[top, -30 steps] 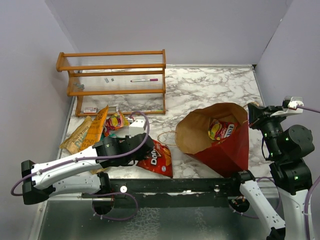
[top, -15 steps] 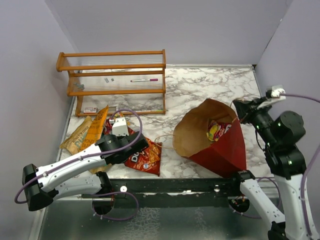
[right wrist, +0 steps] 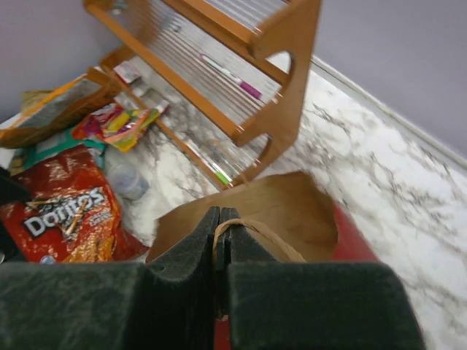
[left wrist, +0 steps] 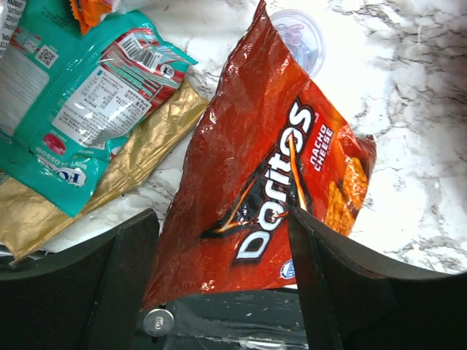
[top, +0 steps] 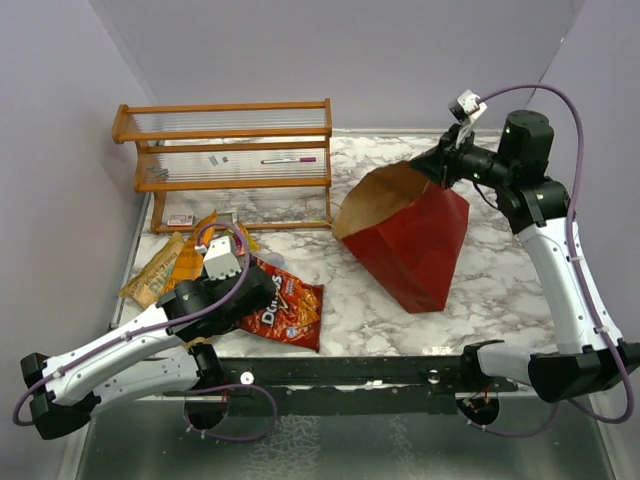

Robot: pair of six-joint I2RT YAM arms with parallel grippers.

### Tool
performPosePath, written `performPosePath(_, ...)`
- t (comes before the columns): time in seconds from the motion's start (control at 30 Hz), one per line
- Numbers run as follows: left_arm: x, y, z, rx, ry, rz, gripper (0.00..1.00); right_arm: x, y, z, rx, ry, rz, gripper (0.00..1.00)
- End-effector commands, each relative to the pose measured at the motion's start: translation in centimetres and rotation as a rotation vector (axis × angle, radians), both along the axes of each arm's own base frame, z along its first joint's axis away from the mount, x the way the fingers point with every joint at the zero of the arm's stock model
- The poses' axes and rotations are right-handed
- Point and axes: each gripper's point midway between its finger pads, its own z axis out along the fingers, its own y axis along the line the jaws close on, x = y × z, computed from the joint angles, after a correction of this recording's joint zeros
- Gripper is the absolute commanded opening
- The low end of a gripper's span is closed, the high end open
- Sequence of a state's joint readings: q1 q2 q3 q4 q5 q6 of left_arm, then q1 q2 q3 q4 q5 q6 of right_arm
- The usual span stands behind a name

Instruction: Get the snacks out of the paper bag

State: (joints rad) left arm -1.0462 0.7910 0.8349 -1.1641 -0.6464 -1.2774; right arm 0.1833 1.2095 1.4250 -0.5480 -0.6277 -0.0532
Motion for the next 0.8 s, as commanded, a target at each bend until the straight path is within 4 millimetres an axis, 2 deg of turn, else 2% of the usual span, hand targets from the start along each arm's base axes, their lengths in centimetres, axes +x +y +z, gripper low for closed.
performPosePath(0.0, -0.3, -0.2, 0.9, -0.072, -0.005, 0.014, 0.77, -3.9, 3.8, 3.0, 0.055, -0.057, 0.368, 0.02)
performPosePath(0.1, -0.2, -0.8, 2.2, -0.116, -0.031, -0.016, 0.77, -7.2, 5.1, 1.0, 0.142, 0.055, 0.537, 0.02)
performPosePath(0.2, 0.0, -2.0, 4.0, -0.183, -0.068, -0.077, 0.78, -12.1, 5.7, -1.0, 0.231, 0.167, 0.678, 0.02)
performPosePath(0.27, 0.3, -3.2, 5.6, -0.239, -0.107, -0.13, 0.78, -14.7, 5.6, -2.0, 0.255, 0.224, 0.692, 0.02)
performPosePath(0.37, 0.5, -5.2, 8.2, -0.314, -0.17, -0.23, 0.8, -16.5, 4.9, -3.7, 0.239, 0.291, 0.622, 0.02)
performPosePath(0.47, 0.7, -7.4, 10.9, -0.391, -0.237, -0.331, 0.8, -16.2, 3.8, -4.6, 0.187, 0.3, 0.448, 0.02)
performPosePath(0.6, 0.0, -11.0, 13.6, -0.5, -0.306, -0.517, 0.8, -14.5, 1.9, -6.0, 0.095, 0.265, 0.253, 0.02)
performPosePath(0.77, -2.7, -16.1, 15.4, -0.666, -0.338, -0.813, 0.8, -13.0, 1.4, -6.7, 0.094, 0.254, 0.175, 0.02)
